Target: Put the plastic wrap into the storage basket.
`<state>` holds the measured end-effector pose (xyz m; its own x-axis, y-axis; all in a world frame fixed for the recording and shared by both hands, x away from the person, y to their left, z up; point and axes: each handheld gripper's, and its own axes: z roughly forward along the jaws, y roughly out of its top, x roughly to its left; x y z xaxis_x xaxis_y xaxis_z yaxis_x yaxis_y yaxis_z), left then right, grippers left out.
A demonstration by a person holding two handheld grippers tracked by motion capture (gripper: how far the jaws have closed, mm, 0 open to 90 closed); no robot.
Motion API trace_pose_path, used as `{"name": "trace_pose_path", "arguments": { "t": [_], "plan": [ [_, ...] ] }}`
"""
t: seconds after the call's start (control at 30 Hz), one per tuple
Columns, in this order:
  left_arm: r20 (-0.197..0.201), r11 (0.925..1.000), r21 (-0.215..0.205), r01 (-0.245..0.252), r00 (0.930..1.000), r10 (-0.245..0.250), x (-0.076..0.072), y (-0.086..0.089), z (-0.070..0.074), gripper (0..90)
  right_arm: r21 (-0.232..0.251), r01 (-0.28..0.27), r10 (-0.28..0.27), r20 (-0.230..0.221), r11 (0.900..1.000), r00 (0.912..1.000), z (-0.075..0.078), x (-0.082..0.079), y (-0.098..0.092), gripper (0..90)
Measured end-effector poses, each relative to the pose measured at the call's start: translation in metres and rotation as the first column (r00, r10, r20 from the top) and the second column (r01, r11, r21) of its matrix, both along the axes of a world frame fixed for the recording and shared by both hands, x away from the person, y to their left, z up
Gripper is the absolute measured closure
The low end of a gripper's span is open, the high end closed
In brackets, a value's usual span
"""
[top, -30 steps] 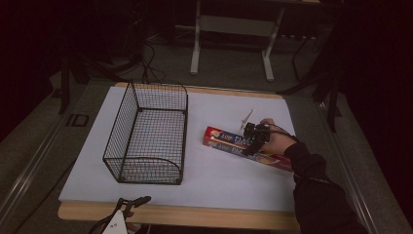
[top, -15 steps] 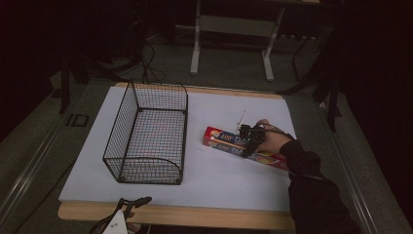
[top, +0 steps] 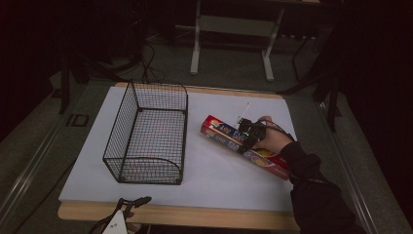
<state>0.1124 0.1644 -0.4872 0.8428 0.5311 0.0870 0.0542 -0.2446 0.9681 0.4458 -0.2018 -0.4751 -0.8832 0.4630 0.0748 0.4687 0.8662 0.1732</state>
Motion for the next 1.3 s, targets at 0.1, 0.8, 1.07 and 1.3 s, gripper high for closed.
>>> {"name": "trace_pose_path", "arguments": {
  "t": [0.1,0.8,1.07,1.3],
  "plan": [
    [0.001,1.0000,0.001,0.000,1.0000,0.000,0.000,0.000,0.000,0.1,0.004,0.013,-0.013,0.020,1.000,0.9997,0.009,-0.007,0.004,40.0],
    [0.003,1.0000,-0.001,-0.003,1.0000,0.003,0.000,0.000,0.001,0.1,0.119,0.285,-0.299,0.135,0.951,0.9446,0.083,-0.022,0.026,40.0],
    [0.006,1.0000,0.001,-0.002,1.0000,0.002,0.000,0.000,0.001,0.1,0.145,0.290,-0.313,0.174,0.946,0.9339,0.112,-0.027,0.054,40.1],
    [0.006,1.0000,-0.001,-0.001,1.0000,0.001,-0.001,0.000,0.001,0.1,0.186,0.311,-0.347,0.218,0.932,0.9121,0.132,-0.030,0.083,40.0]
  ]
}}
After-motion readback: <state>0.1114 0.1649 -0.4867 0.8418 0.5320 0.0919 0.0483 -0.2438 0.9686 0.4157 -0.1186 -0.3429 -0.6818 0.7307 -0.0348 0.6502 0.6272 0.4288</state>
